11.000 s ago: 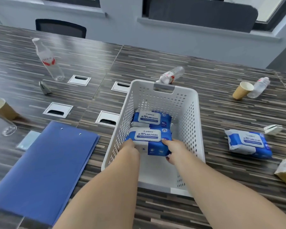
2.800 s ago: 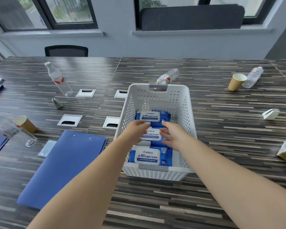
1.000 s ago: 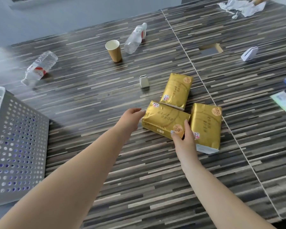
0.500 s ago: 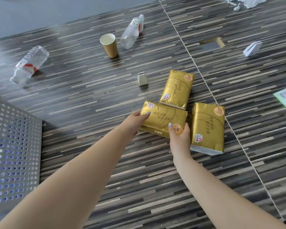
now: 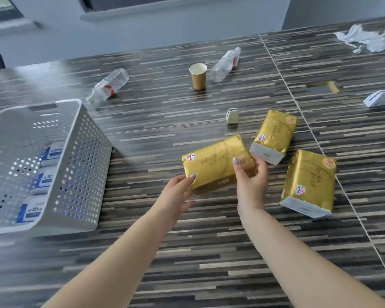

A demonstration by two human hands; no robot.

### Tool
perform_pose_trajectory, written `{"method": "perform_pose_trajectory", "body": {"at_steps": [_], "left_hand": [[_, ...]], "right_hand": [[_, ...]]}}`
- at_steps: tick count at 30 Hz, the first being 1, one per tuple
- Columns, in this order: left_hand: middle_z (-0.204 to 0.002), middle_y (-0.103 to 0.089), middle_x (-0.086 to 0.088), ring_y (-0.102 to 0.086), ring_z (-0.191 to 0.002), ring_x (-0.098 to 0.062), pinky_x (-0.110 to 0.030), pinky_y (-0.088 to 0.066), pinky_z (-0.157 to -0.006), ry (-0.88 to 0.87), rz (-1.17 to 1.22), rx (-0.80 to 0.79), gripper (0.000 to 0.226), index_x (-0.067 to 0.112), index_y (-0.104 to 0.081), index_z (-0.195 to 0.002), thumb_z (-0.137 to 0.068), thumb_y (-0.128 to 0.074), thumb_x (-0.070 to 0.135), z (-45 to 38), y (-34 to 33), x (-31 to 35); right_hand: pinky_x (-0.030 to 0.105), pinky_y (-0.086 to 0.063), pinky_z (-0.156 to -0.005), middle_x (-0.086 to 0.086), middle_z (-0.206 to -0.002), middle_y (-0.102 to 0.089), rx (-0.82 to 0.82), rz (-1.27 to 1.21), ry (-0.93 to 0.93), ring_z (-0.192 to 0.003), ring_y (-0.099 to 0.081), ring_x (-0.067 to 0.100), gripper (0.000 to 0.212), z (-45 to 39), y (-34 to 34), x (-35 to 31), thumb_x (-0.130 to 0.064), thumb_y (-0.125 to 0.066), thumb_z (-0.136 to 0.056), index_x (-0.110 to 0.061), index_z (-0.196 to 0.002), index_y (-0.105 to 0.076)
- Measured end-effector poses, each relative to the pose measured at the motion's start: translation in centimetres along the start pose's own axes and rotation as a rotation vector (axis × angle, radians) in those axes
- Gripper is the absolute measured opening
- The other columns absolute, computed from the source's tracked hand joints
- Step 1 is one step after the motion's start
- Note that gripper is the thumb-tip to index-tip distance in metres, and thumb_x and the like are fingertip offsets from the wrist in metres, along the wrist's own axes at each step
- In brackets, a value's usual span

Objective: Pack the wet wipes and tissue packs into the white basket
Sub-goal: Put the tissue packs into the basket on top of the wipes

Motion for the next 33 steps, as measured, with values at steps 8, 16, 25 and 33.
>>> {"method": "perform_pose_trajectory", "body": {"at_steps": [8, 16, 25, 33], "left_hand": [[-0.118, -0.061, -0.001, -0.053, -0.124, -0.022, -0.048, -0.038, -0.108, -0.046, 0.073, 0.075, 0.047, 0.02, -0.048, -0.135, -0.091, -0.061, 0.031, 3.4, 7.0, -2.0], [-0.139, -0.053, 0.003, -0.051, -0.127, -0.019, -0.049, -0.034, -0.111, -0.083, 0.039, 0.025, 0.076, 0.034, -0.026, -0.149, -0.084, -0.065, 0.038, 5.7, 10.9, -3.5], [-0.142, -0.048, -0.005, -0.047, -0.129, -0.023, -0.05, -0.032, -0.112, -0.154, 0.229, -0.03, 0.075, 0.041, -0.017, -0.148, -0.09, -0.063, 0.024, 7.9, 14.2, -3.1], [-0.134, -0.054, -0.003, -0.056, -0.115, -0.018, -0.048, -0.039, -0.108, -0.295, -0.065, -0.024, 0.071, 0.02, -0.041, -0.14, -0.079, -0.071, 0.043, 6.4, 20.3, 1.6]], "right_hand": [[0.033, -0.049, -0.09, 0.001, -0.127, -0.056, -0.153, 0.14, 0.036, -0.113, -0.055, 0.016, 0.04, 3.3, -5.7, 1.5, -0.03, -0.065, -0.086, -0.03, -0.124, -0.051], [0.03, -0.049, -0.072, 0.008, -0.123, -0.044, 0.013, 0.319, -0.053, -0.104, -0.055, 0.023, 0.059, 7.2, -8.7, 4.1, -0.053, -0.067, -0.076, -0.02, -0.121, -0.05], [0.037, -0.054, -0.076, 0.01, -0.125, -0.047, -0.032, 0.259, -0.057, -0.106, -0.055, 0.025, 0.054, 8.0, -13.1, 1.8, -0.04, -0.07, -0.08, -0.019, -0.12, -0.041], [0.041, -0.054, -0.073, 0.012, -0.118, -0.057, -0.54, 0.062, -0.056, -0.097, -0.061, 0.025, 0.046, 9.9, -14.7, -2.0, -0.025, -0.078, -0.069, -0.024, -0.106, -0.05]]}}
Point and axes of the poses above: each hand's wrist, its own z-axis away from the middle knuckle, its own y-axis out of the back of the hand, x = y × z, the point moved 5 cm from there along -z, towards the middle knuckle
